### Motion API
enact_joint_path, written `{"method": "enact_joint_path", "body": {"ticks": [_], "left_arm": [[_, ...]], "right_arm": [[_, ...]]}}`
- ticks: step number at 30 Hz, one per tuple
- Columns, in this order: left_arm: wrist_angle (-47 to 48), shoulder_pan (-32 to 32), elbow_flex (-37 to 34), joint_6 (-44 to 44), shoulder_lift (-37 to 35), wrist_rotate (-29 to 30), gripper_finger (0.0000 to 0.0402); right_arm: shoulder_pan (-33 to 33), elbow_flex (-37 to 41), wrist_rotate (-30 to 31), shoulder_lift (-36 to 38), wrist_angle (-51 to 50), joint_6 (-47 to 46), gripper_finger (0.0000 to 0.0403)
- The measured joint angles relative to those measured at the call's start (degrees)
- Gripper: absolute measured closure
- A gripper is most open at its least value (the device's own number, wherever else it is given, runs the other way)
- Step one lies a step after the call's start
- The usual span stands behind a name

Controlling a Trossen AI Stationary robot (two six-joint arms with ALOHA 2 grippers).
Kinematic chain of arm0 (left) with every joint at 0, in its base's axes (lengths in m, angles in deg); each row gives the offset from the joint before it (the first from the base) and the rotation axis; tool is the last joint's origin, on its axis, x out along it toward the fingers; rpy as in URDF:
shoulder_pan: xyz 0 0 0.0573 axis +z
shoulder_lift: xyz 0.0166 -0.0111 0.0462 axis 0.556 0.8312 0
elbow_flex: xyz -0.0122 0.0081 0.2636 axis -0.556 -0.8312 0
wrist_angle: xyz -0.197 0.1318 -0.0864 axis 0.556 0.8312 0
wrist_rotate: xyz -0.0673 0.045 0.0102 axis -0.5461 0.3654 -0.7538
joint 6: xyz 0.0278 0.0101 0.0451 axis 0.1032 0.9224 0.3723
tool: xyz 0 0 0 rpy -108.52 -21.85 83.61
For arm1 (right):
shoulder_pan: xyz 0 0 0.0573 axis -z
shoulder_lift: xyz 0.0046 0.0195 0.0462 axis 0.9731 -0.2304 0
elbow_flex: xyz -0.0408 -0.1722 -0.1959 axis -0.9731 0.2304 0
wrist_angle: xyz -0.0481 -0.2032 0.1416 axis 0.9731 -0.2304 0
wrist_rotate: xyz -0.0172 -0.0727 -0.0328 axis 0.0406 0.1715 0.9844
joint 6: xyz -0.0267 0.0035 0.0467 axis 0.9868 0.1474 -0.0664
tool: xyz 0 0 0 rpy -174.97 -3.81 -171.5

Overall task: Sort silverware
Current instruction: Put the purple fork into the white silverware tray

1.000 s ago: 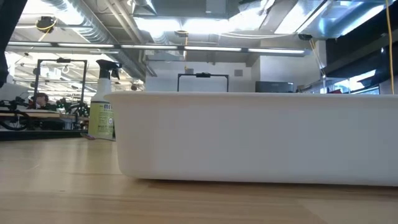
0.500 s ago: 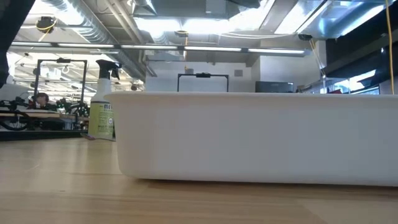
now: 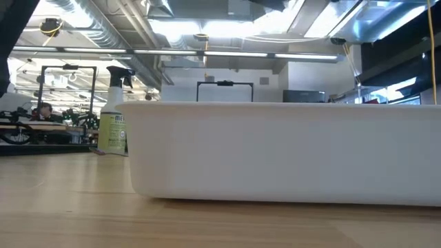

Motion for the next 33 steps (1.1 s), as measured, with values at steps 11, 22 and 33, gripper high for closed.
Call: {"method": "enact_joint_path", "body": {"ticks": [11,22,33], "left_arm": [[-8.78,0.18,0.02,4.88,0.00,2.13,0.0251],[-10.92,-0.65,0.07,5.27,0.00,2.09,0.0251],[-11.27,-0.67,0.07,4.60,0.02,2.47,0.0251]], "right_arm": [[-2.71,0.00,1.29,-2.13,-2.76,0.24,0.0403],[-2.67,0.00,1.70,-2.79,-3.09,1.70,0.0403],[-2.60,0.00,2.07,-2.79,-3.09,2.91,0.0403]]}}
